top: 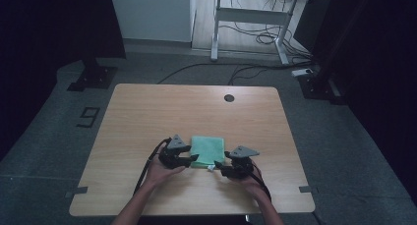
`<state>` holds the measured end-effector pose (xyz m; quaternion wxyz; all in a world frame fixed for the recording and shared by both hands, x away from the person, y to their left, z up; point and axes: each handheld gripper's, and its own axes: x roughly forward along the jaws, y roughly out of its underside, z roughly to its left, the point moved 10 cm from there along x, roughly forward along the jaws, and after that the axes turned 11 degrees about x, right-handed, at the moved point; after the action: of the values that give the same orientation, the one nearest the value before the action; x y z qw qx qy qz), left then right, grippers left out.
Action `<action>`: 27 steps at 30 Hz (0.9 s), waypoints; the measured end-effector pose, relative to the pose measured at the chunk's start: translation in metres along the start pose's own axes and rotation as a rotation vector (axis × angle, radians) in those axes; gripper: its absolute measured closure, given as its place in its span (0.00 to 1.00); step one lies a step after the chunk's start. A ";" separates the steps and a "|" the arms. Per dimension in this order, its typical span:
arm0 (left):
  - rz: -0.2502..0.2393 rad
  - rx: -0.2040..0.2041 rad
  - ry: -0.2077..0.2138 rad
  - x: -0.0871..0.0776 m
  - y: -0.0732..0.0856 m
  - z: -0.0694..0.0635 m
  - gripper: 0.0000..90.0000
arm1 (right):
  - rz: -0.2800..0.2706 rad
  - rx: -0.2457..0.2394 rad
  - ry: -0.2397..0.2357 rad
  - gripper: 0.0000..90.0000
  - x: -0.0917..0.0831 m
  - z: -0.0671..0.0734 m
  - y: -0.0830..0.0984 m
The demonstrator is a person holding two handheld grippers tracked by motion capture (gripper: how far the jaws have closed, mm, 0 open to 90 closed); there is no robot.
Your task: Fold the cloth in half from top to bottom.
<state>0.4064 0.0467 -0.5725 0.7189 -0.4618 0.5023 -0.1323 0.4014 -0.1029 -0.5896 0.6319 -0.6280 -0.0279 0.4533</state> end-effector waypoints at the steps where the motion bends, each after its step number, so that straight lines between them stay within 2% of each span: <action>1: -0.002 0.004 -0.009 -0.005 0.001 -0.001 0.54 | -0.004 -0.001 0.000 0.44 -0.004 0.000 0.001; 7: 0.000 -0.007 -0.034 -0.028 0.016 -0.013 0.52 | -0.027 0.022 0.008 0.43 -0.026 -0.003 0.010; 14: 0.015 -0.013 -0.068 -0.044 0.037 -0.020 0.52 | -0.053 0.037 0.029 0.43 -0.054 -0.012 0.025; 21: 0.052 -0.004 -0.090 -0.052 0.060 -0.026 0.51 | -0.034 0.041 0.066 0.42 -0.064 -0.025 0.044; 27: 0.056 -0.015 -0.114 -0.058 0.071 -0.022 0.51 | -0.025 0.057 0.080 0.41 -0.068 -0.030 0.048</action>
<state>0.3420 0.1112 -0.5960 0.7463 -0.4598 0.4742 -0.0818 0.3536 -0.1772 -0.5988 0.6557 -0.6270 0.0024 0.4206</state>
